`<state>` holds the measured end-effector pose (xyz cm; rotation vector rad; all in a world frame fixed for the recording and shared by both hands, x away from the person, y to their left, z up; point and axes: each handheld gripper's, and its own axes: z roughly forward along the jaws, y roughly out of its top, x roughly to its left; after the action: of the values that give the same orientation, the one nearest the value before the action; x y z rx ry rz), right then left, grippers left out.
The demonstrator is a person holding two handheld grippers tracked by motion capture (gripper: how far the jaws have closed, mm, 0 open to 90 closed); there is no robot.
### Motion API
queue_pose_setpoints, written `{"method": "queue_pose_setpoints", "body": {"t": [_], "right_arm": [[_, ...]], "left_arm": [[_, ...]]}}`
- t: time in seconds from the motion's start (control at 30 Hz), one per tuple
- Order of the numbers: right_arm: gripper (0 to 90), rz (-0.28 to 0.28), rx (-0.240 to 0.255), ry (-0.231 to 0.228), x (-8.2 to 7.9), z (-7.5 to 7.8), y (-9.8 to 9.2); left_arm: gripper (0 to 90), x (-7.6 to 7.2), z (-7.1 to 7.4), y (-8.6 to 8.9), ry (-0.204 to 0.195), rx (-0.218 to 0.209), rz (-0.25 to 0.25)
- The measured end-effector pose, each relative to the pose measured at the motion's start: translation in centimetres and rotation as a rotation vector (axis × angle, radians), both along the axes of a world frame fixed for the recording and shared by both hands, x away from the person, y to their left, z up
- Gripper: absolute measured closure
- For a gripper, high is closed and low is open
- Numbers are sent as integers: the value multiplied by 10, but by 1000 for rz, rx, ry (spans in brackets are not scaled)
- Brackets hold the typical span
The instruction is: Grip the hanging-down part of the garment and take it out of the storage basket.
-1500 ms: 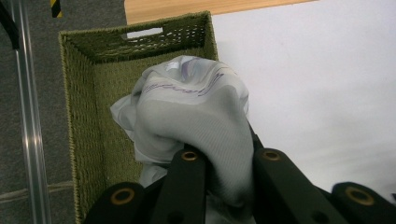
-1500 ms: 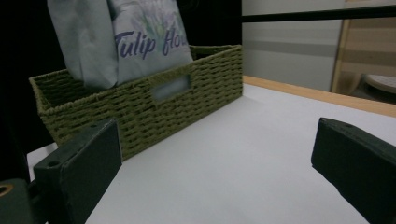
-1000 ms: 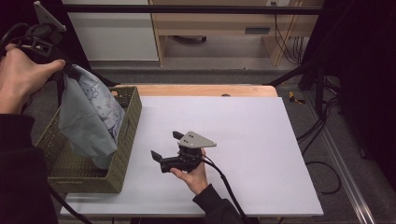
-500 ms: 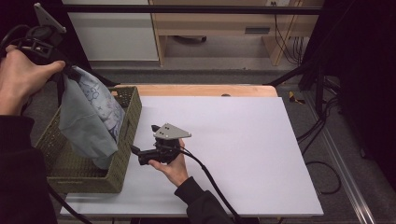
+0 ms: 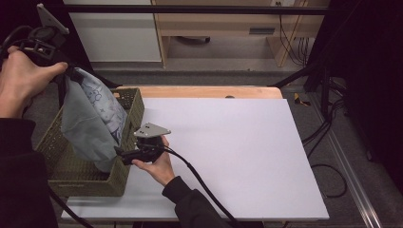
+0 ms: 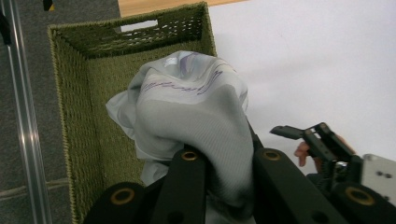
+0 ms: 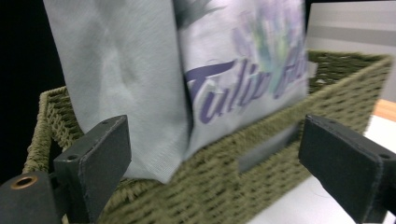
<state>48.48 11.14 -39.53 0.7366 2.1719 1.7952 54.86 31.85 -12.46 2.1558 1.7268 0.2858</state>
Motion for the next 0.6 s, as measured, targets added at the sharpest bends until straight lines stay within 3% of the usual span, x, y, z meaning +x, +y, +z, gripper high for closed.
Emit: {"method": "queue_pose_setpoints", "body": {"t": [0.33, 0.43, 0.6], "right_arm": [[181, 34, -43, 6, 4, -5, 37], [336, 19, -61, 3, 3, -7, 43], [685, 14, -76, 14, 5, -8, 43]], "left_arm": [[850, -2, -1, 3, 0, -1, -4], [850, -2, -2, 4, -4, -3, -2], [849, -3, -2, 5, 1, 0, -6]]}}
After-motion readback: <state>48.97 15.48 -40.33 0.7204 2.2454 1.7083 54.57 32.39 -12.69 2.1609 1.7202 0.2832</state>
